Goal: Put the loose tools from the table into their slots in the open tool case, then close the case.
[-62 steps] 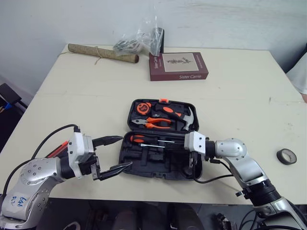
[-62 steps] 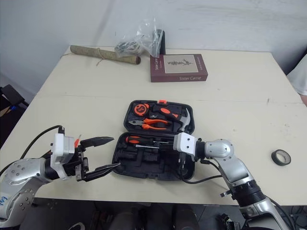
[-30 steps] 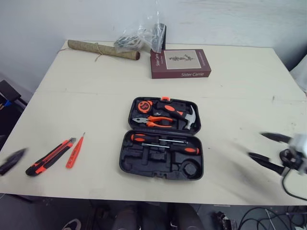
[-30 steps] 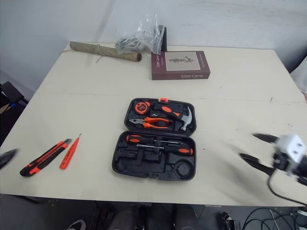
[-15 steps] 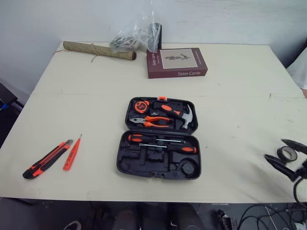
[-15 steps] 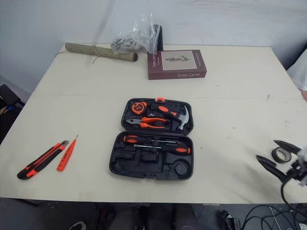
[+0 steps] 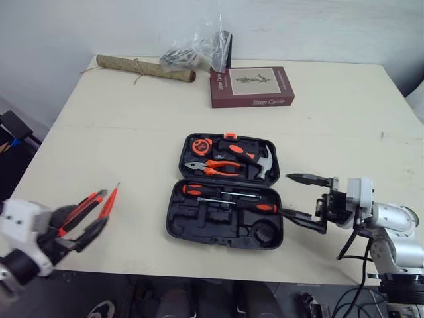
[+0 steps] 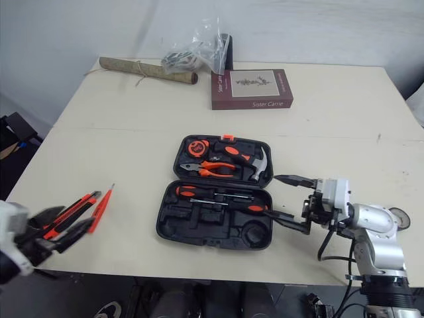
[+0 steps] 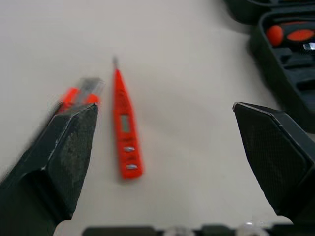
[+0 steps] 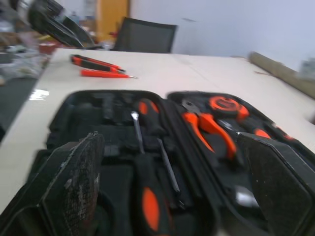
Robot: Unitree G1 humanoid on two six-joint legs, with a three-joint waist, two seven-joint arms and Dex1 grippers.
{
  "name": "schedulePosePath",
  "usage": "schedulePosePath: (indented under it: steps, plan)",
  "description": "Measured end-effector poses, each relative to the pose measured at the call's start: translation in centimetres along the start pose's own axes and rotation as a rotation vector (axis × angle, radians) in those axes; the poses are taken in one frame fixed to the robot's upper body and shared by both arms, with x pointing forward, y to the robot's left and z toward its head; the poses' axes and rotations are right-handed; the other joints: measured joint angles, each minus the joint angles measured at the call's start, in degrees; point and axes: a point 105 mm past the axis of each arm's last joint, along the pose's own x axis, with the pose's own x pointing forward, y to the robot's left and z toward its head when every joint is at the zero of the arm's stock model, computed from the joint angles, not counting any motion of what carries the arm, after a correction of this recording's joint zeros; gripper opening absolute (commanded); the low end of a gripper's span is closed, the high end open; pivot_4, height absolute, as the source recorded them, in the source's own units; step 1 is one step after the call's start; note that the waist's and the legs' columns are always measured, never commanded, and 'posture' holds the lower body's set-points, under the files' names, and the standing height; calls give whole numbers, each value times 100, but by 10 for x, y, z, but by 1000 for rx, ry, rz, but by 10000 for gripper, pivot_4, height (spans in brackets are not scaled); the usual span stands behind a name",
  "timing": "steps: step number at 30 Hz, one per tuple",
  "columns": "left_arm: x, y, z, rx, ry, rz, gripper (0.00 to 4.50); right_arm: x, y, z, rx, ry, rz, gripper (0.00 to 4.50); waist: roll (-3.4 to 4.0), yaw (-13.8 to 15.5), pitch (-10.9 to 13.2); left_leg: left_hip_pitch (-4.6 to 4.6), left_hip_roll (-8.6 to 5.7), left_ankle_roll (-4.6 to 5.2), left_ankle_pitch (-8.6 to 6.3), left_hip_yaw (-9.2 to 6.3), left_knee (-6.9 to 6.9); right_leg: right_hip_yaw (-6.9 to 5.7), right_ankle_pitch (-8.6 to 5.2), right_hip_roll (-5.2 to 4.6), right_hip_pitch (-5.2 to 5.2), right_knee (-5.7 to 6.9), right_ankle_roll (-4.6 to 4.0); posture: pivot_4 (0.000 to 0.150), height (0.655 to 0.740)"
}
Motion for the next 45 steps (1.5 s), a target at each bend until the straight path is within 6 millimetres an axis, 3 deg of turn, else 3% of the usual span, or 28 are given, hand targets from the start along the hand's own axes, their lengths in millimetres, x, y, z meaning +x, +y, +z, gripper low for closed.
schedulePosePath:
  steps: [7, 13, 23, 29, 37, 40, 45]
  plan:
    - [24, 6, -20, -101, 128, 176, 45000, 12, 0, 19, -61, -74, 84, 44565, -2, -5, -1, 3, 0, 0, 9, -5, 11, -3, 0, 7, 9, 4, 0, 1500, 7400]
    - [39, 9, -28, -125, 188, 180, 45000, 22, 8, 23, -68, -100, 119, 44565, -4, 26, -2, 3, -1, 0, 11, -5, 16, -4, 0, 7, 10, 7, 0, 1500, 7400]
    - [39, 28, -28, -90, 218, 175, 45000, 21, 13, 18, -59, -79, 84, 44565, -6, 108, -4, 2, 0, -7, 16, -3, 17, -2, 0, 10, 5, 9, 0, 1500, 7400]
    - [63, 16, -18, -49, 204, 116, 45000, 20, 14, 16, -63, -71, 80, 44565, -6, 240, -4, 4, -8, -3, 19, -5, 17, -2, 2, 0, 7, 15, 4, 1500, 7400]
    - [71, 12, -19, -39, 252, 112, 45000, 19, 16, 15, -64, -70, 75, 44565, 11, 267, -14, 10, -10, -6, 27, -7, 17, -4, 3, 0, 12, 20, 6, 1500, 7400]
    - [74, 10, -19, -37, 271, 110, 37340, 20, 16, 16, -66, -71, 75, 45000, 32, 273, -27, 12, -14, -6, 27, -8, 16, -4, 4, -3, 14, 20, 7, 1500, 7400]
    - [76, 8, -21, -43, 277, 123, 14758, 21, 14, 18, -79, -76, 80, 45000, 39, 271, -31, 13, -16, -4, 28, -7, 16, -4, 4, -4, 15, 20, 8, 1500, 7400]
